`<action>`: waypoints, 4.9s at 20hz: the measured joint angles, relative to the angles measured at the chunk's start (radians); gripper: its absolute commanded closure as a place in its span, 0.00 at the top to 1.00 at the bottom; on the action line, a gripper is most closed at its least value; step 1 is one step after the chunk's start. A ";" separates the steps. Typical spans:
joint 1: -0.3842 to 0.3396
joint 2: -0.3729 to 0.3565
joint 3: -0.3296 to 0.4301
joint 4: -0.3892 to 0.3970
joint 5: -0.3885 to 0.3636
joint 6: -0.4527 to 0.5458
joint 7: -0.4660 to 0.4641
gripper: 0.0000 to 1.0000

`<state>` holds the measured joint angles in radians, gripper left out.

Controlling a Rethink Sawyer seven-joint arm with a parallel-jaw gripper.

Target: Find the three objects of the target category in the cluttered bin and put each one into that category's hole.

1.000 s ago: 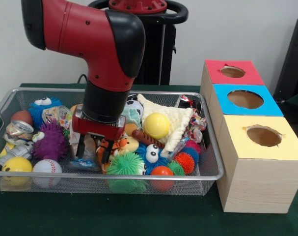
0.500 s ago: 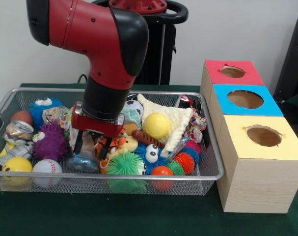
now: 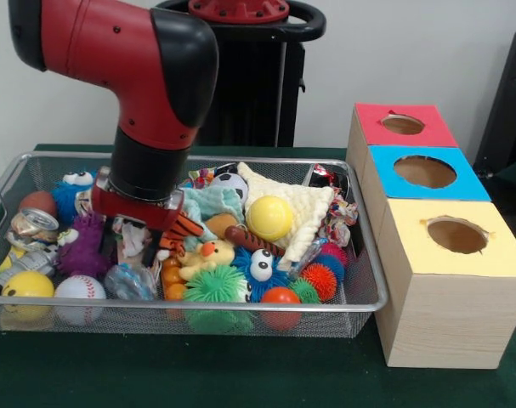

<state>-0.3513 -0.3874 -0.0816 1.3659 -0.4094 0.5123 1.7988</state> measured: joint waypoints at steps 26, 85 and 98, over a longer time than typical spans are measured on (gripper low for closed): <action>-0.115 0.065 0.096 0.059 0.068 -0.230 0.000 1.00; 0.038 0.207 -0.076 -0.238 0.302 0.109 0.000 0.00; -0.029 0.168 -0.002 -0.166 0.300 0.055 0.000 0.00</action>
<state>-0.3799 -0.2194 -0.0834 1.1996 -0.1092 0.5671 1.7988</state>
